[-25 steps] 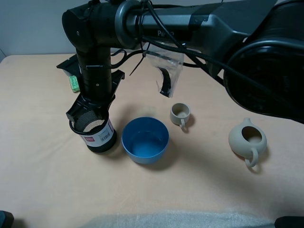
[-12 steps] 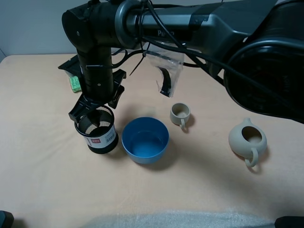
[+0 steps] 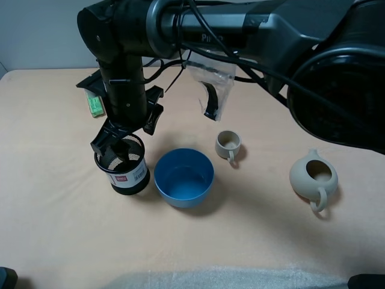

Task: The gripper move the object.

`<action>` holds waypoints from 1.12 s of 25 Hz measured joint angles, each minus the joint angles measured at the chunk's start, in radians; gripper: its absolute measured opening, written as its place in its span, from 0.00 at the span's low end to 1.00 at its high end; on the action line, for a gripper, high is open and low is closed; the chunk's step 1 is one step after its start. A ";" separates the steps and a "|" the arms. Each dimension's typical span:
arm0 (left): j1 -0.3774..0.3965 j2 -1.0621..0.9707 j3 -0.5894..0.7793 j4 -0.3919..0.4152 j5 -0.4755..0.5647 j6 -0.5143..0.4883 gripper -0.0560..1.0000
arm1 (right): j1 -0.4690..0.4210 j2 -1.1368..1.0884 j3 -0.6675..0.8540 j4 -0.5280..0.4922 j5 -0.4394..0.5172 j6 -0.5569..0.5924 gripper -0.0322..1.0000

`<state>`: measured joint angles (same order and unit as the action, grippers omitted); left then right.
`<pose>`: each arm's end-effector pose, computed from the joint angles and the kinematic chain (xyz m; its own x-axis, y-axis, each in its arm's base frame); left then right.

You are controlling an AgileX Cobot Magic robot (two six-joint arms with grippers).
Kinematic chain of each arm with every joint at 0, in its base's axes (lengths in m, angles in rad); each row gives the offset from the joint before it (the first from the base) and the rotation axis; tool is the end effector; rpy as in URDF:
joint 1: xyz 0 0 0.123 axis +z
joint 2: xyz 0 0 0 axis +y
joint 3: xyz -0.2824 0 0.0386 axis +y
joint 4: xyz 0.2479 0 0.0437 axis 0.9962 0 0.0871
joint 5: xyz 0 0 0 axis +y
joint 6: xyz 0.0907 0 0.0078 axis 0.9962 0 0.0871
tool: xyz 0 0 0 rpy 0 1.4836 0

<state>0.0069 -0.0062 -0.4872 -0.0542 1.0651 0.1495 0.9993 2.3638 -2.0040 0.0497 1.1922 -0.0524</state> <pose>-0.0045 -0.0043 0.2733 -0.4574 0.1196 -0.8812 0.0920 0.9920 0.0869 0.2589 0.4104 0.1568 -0.5089 -0.8541 -0.1077 -0.8607 0.5074 0.0423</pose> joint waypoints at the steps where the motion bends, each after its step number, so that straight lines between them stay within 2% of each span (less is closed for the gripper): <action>1: 0.000 0.000 0.000 0.000 0.000 0.000 0.99 | 0.000 -0.008 -0.004 -0.001 0.003 0.000 0.57; 8: 0.000 0.000 0.000 0.000 0.000 0.000 0.99 | -0.002 -0.064 -0.036 -0.003 0.022 0.000 0.60; 14: 0.000 0.000 0.000 0.000 0.000 0.000 0.99 | -0.011 -0.143 -0.036 -0.004 0.023 0.001 0.66; 18: 0.000 0.000 0.000 0.000 0.000 0.000 0.99 | -0.036 -0.198 -0.036 -0.003 0.024 0.006 0.70; 28: 0.000 0.000 0.000 0.000 0.000 0.000 0.99 | -0.113 -0.344 -0.011 0.001 0.025 0.013 0.70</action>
<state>0.0069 -0.0062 -0.4872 -0.0542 1.0651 0.1495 0.8865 2.0196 -2.0146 0.0508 1.2171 -0.0390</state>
